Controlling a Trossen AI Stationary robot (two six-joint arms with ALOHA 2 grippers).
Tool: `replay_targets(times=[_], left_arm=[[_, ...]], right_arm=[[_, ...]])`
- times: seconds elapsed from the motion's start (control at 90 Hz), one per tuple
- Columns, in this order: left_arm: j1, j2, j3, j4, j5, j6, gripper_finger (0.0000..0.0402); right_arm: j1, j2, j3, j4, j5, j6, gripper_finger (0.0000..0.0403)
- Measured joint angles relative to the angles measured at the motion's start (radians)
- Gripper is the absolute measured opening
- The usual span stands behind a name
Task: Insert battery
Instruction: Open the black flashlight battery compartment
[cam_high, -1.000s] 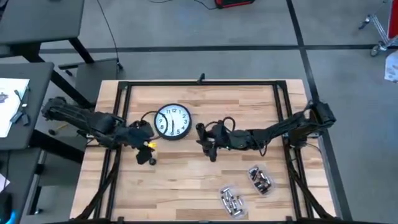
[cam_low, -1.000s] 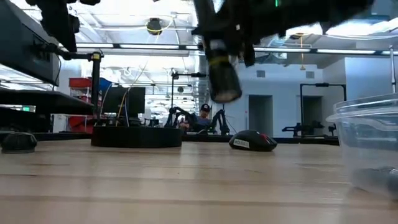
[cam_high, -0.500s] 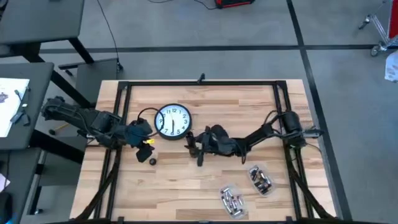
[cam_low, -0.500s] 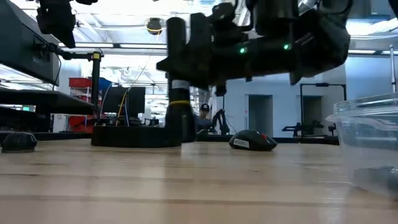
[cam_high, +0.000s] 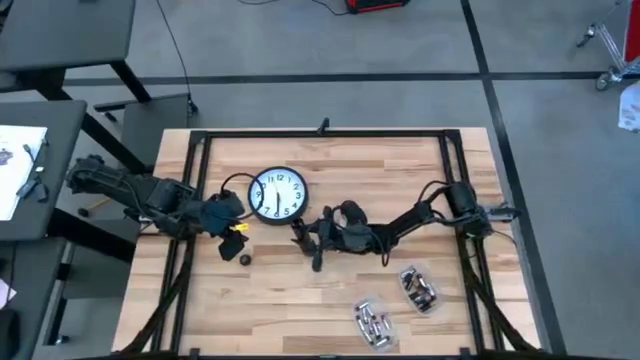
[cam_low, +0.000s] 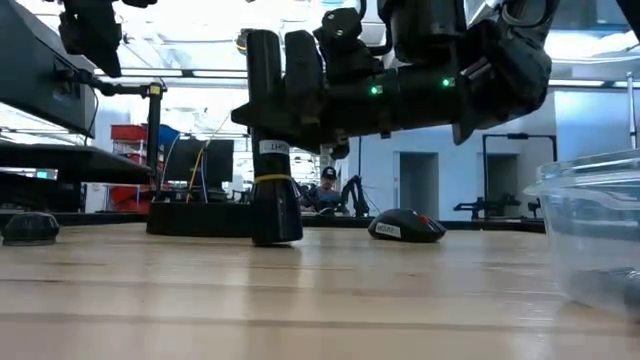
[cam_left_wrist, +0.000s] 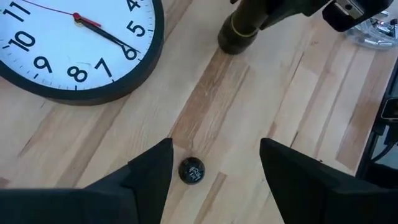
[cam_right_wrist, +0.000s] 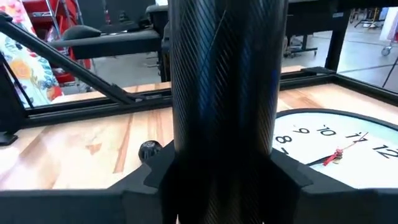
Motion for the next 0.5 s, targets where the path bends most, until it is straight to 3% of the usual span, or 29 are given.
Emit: replay_targets(times=[0.144,0.5], left_arm=[[0.000,0.000,0.000,-0.001,0.000,0.003,0.0221],[0.000,0.000,0.000,-0.002,0.000,0.002,0.0221]], right_arm=[[0.008,0.002,-0.002,-0.014,-0.002,-0.016,0.0220],[0.020,0.001,-0.002,-0.014,-0.003,-0.036,0.0196]])
